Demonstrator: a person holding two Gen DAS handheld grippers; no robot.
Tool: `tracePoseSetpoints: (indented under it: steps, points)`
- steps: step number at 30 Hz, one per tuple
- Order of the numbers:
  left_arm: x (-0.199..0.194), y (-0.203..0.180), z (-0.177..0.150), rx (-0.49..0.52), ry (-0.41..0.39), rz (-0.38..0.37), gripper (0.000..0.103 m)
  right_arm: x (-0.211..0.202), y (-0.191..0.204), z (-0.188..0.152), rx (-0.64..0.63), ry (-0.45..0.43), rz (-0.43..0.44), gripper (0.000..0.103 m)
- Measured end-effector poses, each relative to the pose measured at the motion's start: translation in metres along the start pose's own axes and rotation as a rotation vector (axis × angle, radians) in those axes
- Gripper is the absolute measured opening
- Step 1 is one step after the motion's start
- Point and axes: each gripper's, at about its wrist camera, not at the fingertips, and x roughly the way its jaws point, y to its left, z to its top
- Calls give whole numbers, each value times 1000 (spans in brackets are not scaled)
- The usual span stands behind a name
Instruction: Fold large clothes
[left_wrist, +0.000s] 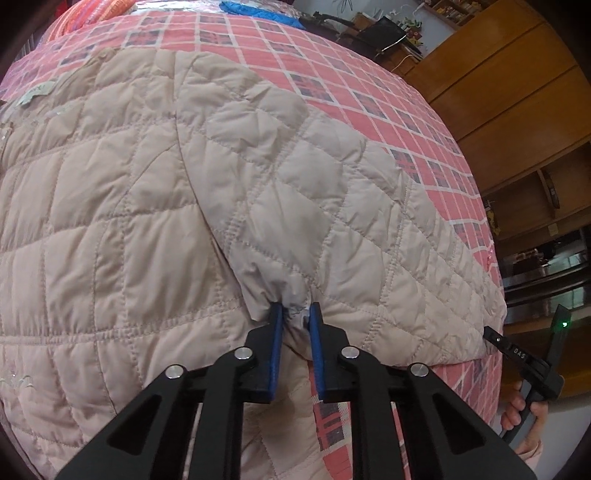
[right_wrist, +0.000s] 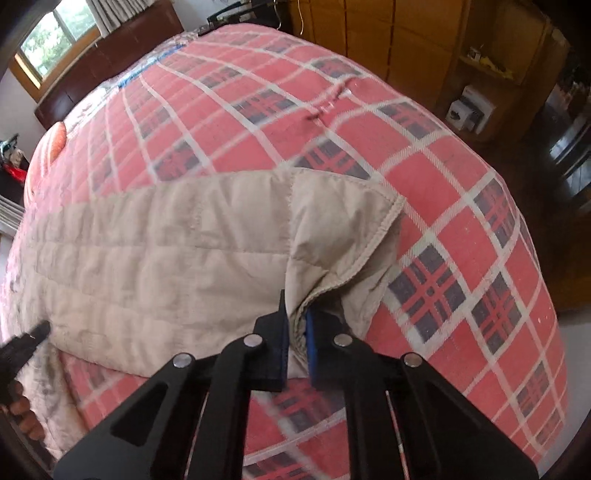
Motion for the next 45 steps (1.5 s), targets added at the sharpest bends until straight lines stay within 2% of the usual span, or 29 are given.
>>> tracePoseSetpoints:
  steps: [3, 9, 10, 11, 13, 17, 21, 25, 28, 33, 36, 39, 41, 45]
  points:
    - [-2, 6, 0, -7, 10, -37, 14, -29, 17, -1, 1, -45, 112, 6]
    - [-21, 22, -6, -38, 38, -144, 15, -80, 83, -4, -123, -135, 234, 6]
    - [-26, 24, -7, -33, 33, -151, 19, -85, 100, -5, -153, -139, 258, 6]
    - [-35, 29, -9, -25, 25, -168, 30, -90, 119, -5, -189, -142, 282, 6]
    - [-51, 37, -12, -24, 2, -195, 44, -94, 146, -13, -243, -140, 323, 6]
    - [-85, 63, -16, -38, -57, -221, 46, -89, 203, -27, -345, -105, 422, 6]
    - [-106, 86, -18, -67, -99, -209, 47, -74, 258, -47, -446, -66, 421, 6]
    - [-112, 102, -21, -86, -114, -189, 45, -51, 294, -63, -505, -13, 426, 6]
    - [-111, 112, -25, -100, -112, -183, 45, -31, 317, -79, -537, 23, 393, 6]
    - [-102, 124, -26, -132, -101, -168, 45, 12, 332, -94, -553, 88, 318, 6]
    - [-96, 127, -27, -147, -93, -174, 45, 21, 332, -100, -570, 97, 300, 9]
    - [-93, 123, -26, -151, -90, -197, 45, 6, 327, -105, -596, 106, 360, 25]
    - [-93, 116, -26, -143, -93, -218, 45, -8, 320, -107, -596, 101, 397, 47]
    - [-88, 104, -24, -138, -95, -263, 47, -54, 292, -105, -606, 23, 440, 56]
